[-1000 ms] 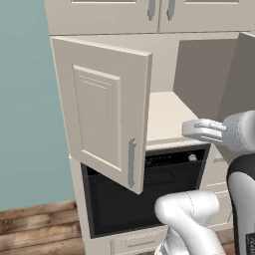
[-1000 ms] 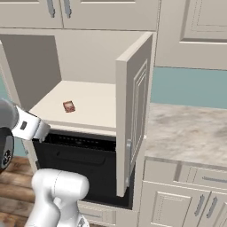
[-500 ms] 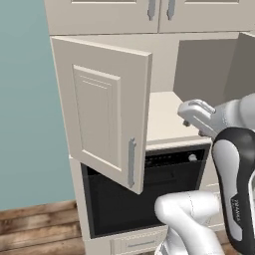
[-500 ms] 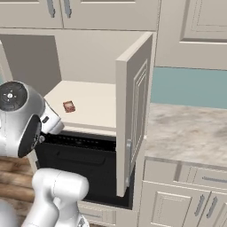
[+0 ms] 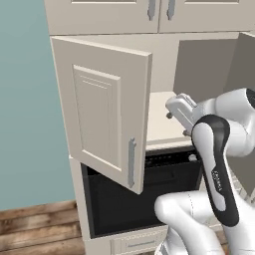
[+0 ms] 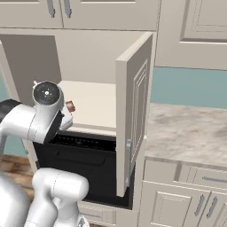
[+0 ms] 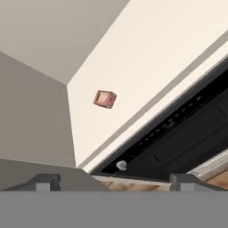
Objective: Open the cabinet. Pick the bar soap and place it next to the sink. Then close the cabinet.
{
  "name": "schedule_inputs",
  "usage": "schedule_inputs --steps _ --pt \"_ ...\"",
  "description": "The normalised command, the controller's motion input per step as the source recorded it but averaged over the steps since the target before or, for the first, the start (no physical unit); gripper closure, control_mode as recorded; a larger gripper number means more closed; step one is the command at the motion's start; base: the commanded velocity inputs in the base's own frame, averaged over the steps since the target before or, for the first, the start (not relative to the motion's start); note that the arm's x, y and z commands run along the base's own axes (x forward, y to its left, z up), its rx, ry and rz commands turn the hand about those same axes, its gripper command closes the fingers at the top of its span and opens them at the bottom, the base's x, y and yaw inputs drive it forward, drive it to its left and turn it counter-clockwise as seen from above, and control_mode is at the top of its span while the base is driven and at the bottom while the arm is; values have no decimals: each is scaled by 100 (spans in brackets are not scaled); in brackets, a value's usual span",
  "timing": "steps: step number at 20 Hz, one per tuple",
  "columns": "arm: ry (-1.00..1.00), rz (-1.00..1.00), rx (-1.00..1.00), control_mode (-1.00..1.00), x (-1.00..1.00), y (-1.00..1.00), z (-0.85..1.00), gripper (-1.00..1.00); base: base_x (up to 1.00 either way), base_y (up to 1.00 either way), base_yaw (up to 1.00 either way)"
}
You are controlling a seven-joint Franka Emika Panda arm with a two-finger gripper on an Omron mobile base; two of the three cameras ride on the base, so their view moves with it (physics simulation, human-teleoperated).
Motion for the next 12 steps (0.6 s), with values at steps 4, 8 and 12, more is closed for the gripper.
schedule_inputs --steps 4,8,12 --pt "7 0 10 -100 53 47 -25 -100 0 0 0" --pt "8 0 4 -100 28 64 -15 -100 0 0 0" --pt "8 0 2 -100 6 60 -4 -100 0 0 0"
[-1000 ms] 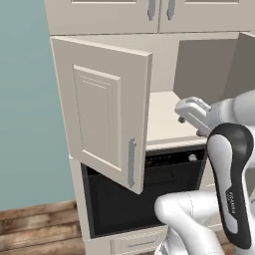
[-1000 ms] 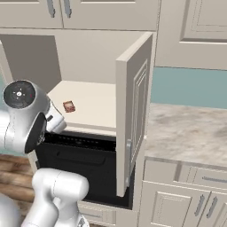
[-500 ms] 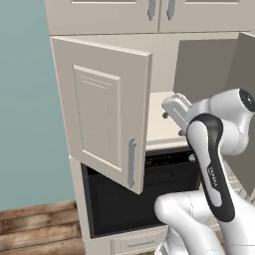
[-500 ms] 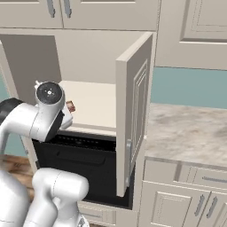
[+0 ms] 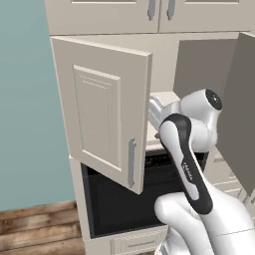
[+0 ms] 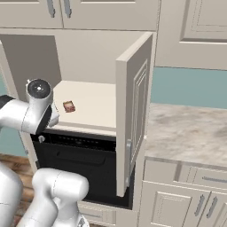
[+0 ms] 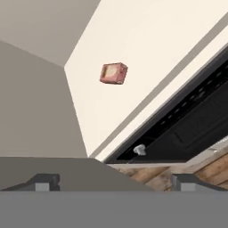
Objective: Open the cabinet. Pick the bar soap and place it next to the sink. Then close the cabinet.
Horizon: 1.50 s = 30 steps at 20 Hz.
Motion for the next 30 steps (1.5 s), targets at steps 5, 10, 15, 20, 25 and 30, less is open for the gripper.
schedule_inputs --steps 5,10,15,20,25,30 --pt "4 4 4 -100 0 48 0 -100 0 0 0" --pt "1 12 4 -100 -11 55 0 -100 0 0 0" --pt "0 18 2 -100 -23 66 0 -100 0 0 0" --pt "0 19 0 -100 -27 70 0 -100 0 0 0" --pt "0 17 0 -100 -22 74 -4 -100 0 0 0" --pt "0 5 0 -100 -22 34 0 -100 0 0 0"
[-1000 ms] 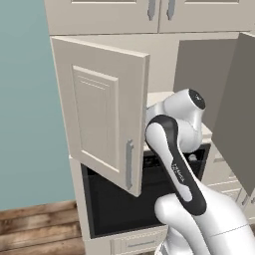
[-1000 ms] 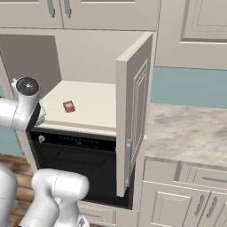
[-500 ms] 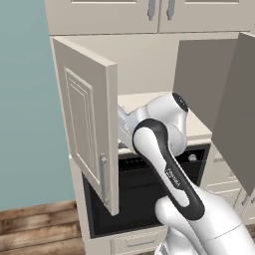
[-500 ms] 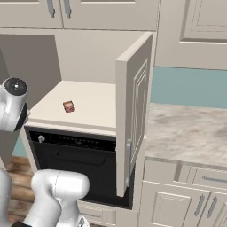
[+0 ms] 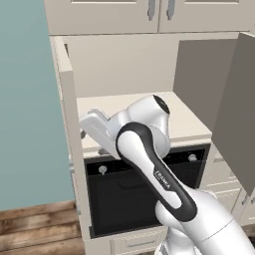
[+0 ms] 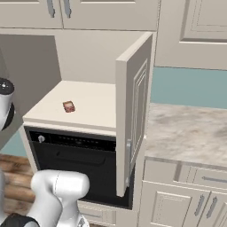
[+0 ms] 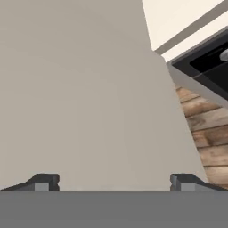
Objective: Open the cabinet. Pick the bar soap and place it next to the sink. Then close the cabinet.
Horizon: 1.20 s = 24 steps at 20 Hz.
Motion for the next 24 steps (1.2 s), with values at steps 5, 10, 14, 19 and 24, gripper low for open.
schedule_inputs --steps 5,10,14,19,24 --pt "1 0 0 -100 -19 -66 3 -100 0 0 0" --pt "9 0 -6 -100 37 -97 -36 -100 0 0 0" --pt "0 5 -38 -100 88 -41 -15 -100 0 0 0" --pt "0 7 -37 -100 58 -41 0 -100 0 0 0" --pt "-11 9 -26 -100 52 -22 -5 -100 0 0 0"
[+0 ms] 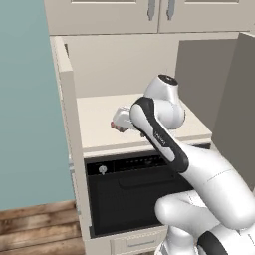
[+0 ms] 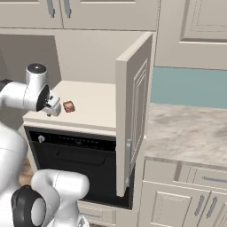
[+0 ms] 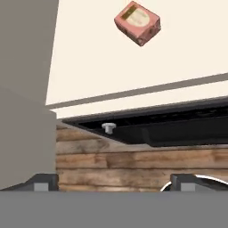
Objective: Open the cabinet. Pick the bar soap and place it next to the sink. Then close the cabinet.
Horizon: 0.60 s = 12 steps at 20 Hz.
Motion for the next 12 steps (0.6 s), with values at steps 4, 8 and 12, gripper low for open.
schedule_inputs --steps 4,8,12 --pt "-32 4 -22 -100 38 -13 -9 -100 0 0 0" --pt "-34 5 -21 -100 30 -15 -35 -100 0 0 0" --pt "-25 6 -13 -100 23 -26 -35 -100 0 0 0"
